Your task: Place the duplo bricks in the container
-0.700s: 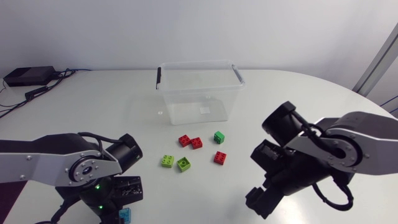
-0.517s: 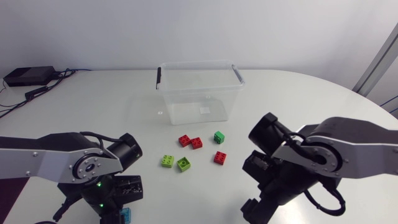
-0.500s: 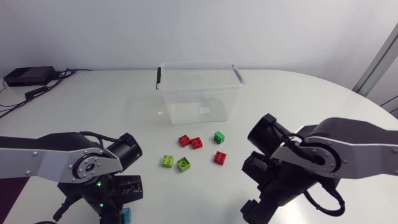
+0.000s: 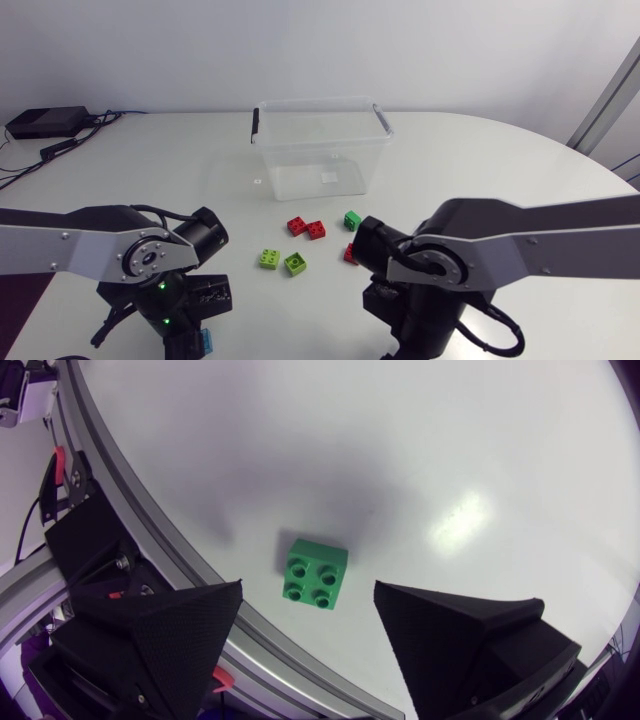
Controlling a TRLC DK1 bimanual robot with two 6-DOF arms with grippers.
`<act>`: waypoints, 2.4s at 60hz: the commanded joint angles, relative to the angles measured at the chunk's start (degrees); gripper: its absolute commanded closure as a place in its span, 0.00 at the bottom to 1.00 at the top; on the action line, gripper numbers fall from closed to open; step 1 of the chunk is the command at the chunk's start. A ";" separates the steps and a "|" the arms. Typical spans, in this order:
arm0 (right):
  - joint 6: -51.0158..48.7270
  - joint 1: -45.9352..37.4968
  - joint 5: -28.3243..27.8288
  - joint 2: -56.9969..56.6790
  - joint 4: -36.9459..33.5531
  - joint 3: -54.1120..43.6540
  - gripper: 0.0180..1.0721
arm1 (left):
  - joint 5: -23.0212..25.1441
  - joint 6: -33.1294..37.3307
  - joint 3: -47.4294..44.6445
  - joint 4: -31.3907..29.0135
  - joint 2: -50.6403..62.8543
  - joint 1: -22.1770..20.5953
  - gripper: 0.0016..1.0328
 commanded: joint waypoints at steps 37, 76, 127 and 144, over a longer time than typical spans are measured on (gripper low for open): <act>2.63 1.58 2.03 4.21 4.32 -1.40 0.65 | 5.55 1.48 9.43 -1.96 -12.45 9.58 0.62; 1.58 -9.67 9.51 -6.51 4.06 3.52 0.74 | 9.68 -16.89 30.00 18.52 -2.35 9.93 0.62; -1.15 -18.28 14.52 -0.27 12.67 27.17 0.74 | -0.69 -23.22 52.94 33.81 25.25 9.58 0.31; -1.59 -21.36 14.69 5.71 16.18 37.19 0.74 | -2.36 -24.89 47.23 34.34 14.26 10.55 0.19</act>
